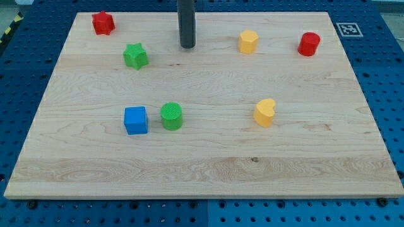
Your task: Move your arm to the bottom of the green star
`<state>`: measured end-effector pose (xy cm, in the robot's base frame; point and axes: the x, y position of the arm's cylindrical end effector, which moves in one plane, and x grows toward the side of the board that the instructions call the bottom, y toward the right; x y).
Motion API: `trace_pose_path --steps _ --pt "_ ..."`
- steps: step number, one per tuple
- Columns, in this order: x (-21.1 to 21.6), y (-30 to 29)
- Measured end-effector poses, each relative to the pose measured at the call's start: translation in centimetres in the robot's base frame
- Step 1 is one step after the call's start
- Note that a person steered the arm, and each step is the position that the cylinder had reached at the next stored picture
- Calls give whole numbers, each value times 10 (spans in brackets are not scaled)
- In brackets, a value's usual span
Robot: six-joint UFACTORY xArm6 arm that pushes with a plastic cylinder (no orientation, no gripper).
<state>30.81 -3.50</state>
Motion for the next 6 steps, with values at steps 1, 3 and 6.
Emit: trace_pose_path --steps 1,3,6 --pt "49 0" --pt "65 0" --pt "78 -44"
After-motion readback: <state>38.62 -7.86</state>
